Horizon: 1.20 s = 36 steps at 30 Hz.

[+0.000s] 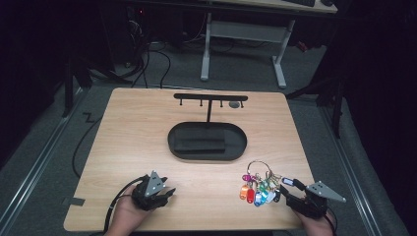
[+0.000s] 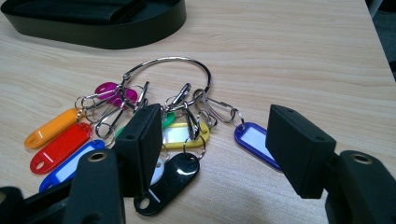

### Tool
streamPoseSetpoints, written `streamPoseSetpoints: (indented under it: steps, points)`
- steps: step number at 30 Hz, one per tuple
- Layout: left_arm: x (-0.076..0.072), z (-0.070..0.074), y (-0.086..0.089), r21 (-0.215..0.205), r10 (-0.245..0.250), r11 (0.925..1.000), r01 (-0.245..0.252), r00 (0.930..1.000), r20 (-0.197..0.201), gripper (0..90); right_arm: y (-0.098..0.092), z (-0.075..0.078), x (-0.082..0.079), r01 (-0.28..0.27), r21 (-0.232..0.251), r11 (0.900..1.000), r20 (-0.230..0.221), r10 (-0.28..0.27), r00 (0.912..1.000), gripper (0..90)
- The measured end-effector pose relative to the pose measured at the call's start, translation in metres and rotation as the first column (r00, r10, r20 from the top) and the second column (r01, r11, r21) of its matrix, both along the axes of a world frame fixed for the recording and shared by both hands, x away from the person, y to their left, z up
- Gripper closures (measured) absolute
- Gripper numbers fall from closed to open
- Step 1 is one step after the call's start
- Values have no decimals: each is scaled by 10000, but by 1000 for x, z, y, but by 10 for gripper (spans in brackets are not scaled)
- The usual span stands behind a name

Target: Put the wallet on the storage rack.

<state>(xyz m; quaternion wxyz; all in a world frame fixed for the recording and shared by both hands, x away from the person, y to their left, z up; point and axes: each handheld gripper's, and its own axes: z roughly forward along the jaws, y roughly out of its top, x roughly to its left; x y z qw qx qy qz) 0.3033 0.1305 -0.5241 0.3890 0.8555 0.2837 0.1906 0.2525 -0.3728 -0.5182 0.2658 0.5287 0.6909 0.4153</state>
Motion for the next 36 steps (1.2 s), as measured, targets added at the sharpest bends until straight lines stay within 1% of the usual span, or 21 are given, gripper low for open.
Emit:
streamPoseSetpoints:
  steps: [1, 2, 3, 4, 5, 6, 7, 8, 11, 15, 16, 20, 21, 23, 25, 27, 30, 32, 33, 34, 36]
  points:
    - [-5, -1, 2, 74, 205, 9998, -206, 9997, 137, 488, 0, 0, 0, -9, -15, 10000, 30, 9, 10000, 369]
    - [-6, 0, 4, 24, 289, 9996, -289, 9995, 92, 481, 0, 1, 0, -15, 17, 10000, 37, 15, 10000, 369]
    - [-9, 5, 8, -399, 400, 9984, -399, 9992, 24, 452, 0, 1, -1, -30, 62, 10000, 81, 30, 10000, 369]
    - [-9, 5, 8, -399, 400, 9984, -399, 9992, 24, 452, 0, 1, -1, -30, 62, 10000, 81, 30, 10000, 369]
    - [-10, 6, 11, -545, 507, 9972, -507, 9987, -13, 453, 0, 1, 0, -64, 48, 10000, 83, 64, 9999, 369]
    - [-9, 5, 11, -634, 503, 9966, -520, 9983, -291, 450, 0, 1, 0, -88, 32, 10000, 74, 87, 9999, 369]
    - [-9, 5, 11, -634, 503, 9966, -520, 9983, -291, 443, 0, 1, 0, -88, 32, 10000, 74, 87, 9999, 369]
    - [-8, 4, 11, -707, 410, 9965, -438, 9983, -404, 443, 1, 1, 1, -94, 34, 9999, 57, 94, 9999, 369]
    - [-7, 3, 11, -663, 342, 9971, -375, 9981, -504, 423, 3, 1, 2, -127, 13, 9999, 16, 127, 9999, 369]
    - [-7, 4, 12, -695, 382, 9967, -413, 9983, -447, 393, 6, -1, 3, -169, -68, 9998, -68, 169, 9998, 369]
    - [-7, 4, 14, -679, 359, 9970, -384, 9987, -376, 380, 6, -1, 4, -190, -122, 9997, -82, 189, 9998, 369]
    - [-6, 4, 17, -776, 324, 9964, -353, 9987, -393, 355, 7, -3, 5, -214, -186, 9996, -141, 212, 9997, 388]
    - [-6, 3, 18, -715, 279, 9970, -307, 9988, -396, 350, 8, -3, 5, -212, -216, 9995, -146, 209, 9997, 395]
    - [-5, 2, 18, -588, 261, 9979, -281, 9991, -343, 343, 11, -2, 5, -256, -293, 9992, -202, 250, 9995, 396]
    - [-4, 2, 18, -660, 234, 9975, -258, 9991, -366, 341, 15, 1, 7, -259, -302, 9992, -279, 251, 9993, 396]
    - [-4, 2, 18, -847, 183, 9962, -213, 9992, -361, 340, 22, 6, 9, -393, -245, 9989, -428, 382, 9984, 397]
    - [-2, 2, 17, -953, -19, 9954, -22, 9991, -435, 340, 32, 12, 14, -591, -368, 9976, -692, 564, 9960, 418]
    - [-2, 2, 16, -956, -61, 9954, 19, 9990, -436, 339, 37, 15, 19, -668, -580, 9961, -968, 610, 9934, 433]
    - [-3, 1, 15, -954, -201, 9953, 157, 9988, -451, 339, 39, 16, 21, -664, -620, 9959, -1089, 594, 9923, 442]
    - [-3, 1, 15, -954, -201, 9953, 157, 9988, -451, 338, 42, 17, 24, -661, -643, 9957, -1242, 577, 9906, 445]
    - [-6, 3, 16, -901, -217, 9958, 183, 9991, -367, 338, 46, 20, 29, -801, -882, 9929, -1507, 662, 9864, 449]
